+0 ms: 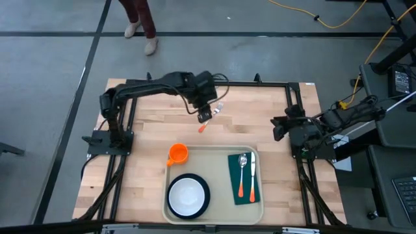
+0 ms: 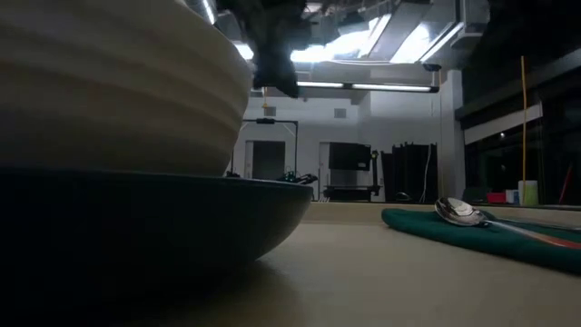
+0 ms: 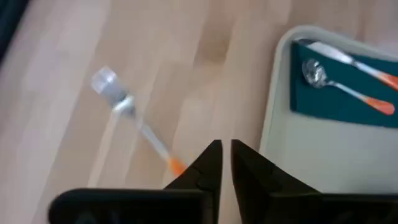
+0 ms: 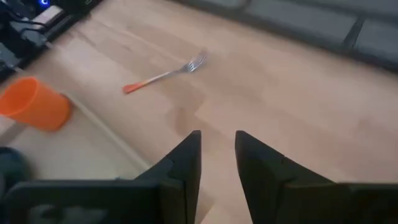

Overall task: Set up tray
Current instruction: Put the orange fork on the green napkin to the left of the orange spoon

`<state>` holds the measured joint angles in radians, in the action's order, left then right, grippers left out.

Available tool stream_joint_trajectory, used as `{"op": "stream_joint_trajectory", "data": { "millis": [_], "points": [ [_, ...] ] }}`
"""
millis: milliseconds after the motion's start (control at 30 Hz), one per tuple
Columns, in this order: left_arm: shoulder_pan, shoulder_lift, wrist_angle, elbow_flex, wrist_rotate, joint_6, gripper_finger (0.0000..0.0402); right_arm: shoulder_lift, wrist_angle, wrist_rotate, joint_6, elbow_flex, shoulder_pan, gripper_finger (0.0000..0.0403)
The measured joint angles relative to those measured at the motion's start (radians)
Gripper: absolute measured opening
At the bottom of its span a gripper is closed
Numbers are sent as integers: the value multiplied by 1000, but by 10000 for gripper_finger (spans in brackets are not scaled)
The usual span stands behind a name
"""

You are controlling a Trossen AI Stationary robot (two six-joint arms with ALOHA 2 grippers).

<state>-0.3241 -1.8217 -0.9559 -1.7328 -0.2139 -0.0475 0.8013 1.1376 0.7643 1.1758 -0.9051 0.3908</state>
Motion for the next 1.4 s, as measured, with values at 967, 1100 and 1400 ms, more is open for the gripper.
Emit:
{"op": "stream_joint_trajectory", "data": {
  "millis": [967, 1100, 1400],
  "points": [
    [-25, -301, 134, 4, 186, -146, 210, 8, -158, 185, -661, 0, -2, 103],
    [-29, -337, 139, 5, 185, -184, 210, -3, -157, 177, -693, 0, -2, 103],
    [-35, -409, 153, 4, 187, -259, 210, -50, -135, 147, -715, 0, -2, 103]
  ]
}}
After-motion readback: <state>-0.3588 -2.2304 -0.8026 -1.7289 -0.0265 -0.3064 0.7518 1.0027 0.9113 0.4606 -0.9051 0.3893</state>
